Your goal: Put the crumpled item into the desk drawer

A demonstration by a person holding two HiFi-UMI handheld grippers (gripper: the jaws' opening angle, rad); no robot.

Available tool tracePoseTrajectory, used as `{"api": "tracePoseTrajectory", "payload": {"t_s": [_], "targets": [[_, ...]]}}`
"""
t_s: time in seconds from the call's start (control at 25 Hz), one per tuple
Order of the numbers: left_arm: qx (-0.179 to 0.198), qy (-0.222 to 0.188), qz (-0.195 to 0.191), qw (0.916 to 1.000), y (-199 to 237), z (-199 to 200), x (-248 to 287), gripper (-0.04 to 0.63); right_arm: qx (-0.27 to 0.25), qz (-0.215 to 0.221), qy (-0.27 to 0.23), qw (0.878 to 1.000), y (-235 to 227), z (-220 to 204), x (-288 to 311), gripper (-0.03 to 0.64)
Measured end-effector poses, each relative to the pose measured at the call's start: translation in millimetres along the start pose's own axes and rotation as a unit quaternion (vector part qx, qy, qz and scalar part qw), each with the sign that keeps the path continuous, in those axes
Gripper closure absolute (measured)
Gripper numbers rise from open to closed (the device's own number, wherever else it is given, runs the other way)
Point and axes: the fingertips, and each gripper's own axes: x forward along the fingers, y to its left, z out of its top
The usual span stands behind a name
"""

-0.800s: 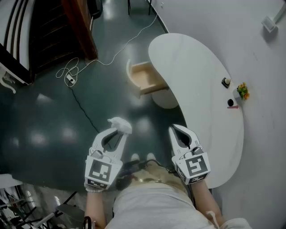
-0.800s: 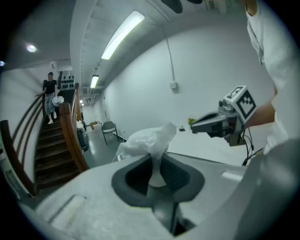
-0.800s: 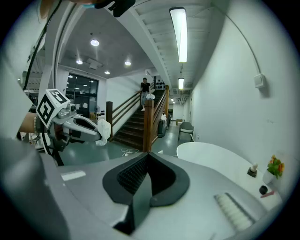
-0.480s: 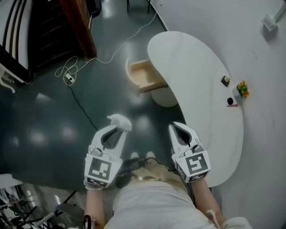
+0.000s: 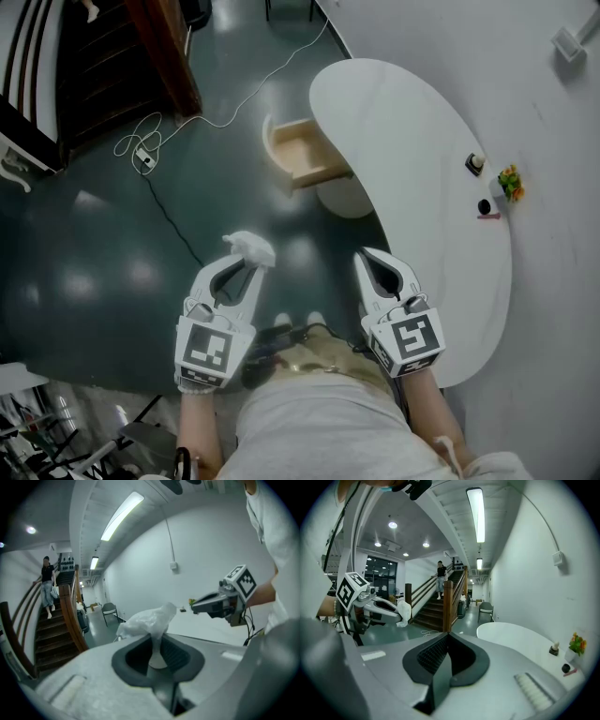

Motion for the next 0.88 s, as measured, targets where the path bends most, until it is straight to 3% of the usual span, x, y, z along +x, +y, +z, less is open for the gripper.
{"api": "tracePoseTrajectory", "payload": {"t_s": [0.88], "targets": [[0.008, -0.017, -0.012, 0.9998, 25.3, -2.2, -12.0, 0.548, 0.004, -0.024, -0.002, 1.0, 19.8, 7.2, 13.3, 0.612]]}}
